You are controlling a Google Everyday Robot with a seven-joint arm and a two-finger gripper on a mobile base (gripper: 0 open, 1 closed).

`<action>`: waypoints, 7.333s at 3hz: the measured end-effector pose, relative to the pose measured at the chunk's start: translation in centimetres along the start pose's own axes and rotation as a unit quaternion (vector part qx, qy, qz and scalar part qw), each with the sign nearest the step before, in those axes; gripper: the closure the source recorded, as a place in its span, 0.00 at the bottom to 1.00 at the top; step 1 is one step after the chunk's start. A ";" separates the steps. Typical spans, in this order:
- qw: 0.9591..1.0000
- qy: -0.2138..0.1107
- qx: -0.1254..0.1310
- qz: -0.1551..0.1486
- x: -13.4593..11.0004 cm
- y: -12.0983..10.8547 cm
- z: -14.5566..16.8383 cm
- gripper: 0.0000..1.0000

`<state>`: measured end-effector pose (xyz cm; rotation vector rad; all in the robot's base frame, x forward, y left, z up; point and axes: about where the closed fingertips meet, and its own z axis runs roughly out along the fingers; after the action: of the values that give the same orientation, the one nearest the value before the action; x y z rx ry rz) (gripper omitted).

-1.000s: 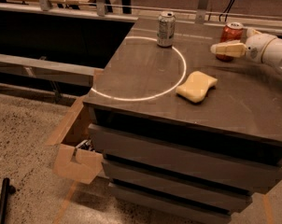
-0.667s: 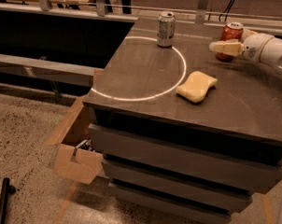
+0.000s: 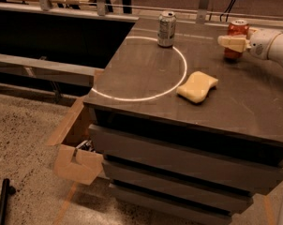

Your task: Knock coke can over

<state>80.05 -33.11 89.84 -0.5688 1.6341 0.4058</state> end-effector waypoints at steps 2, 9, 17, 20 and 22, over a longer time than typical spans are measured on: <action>0.979 0.057 -0.085 -0.178 -5.5 4.4 -2.9 1.00; 0.746 0.338 -0.233 -0.524 1.7 9.6 -9.0 1.00; 0.742 0.373 -0.282 -0.480 3.1 10.7 -7.9 0.00; 0.796 0.361 -0.226 -0.431 1.2 8.2 -8.7 0.00; 0.828 0.360 -0.173 -0.395 1.2 4.9 -10.3 0.00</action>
Offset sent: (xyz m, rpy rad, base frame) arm -0.0995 0.0388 0.0645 -0.7880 -0.0827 0.6061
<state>68.74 -35.15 89.86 -1.7593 1.8348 -0.1821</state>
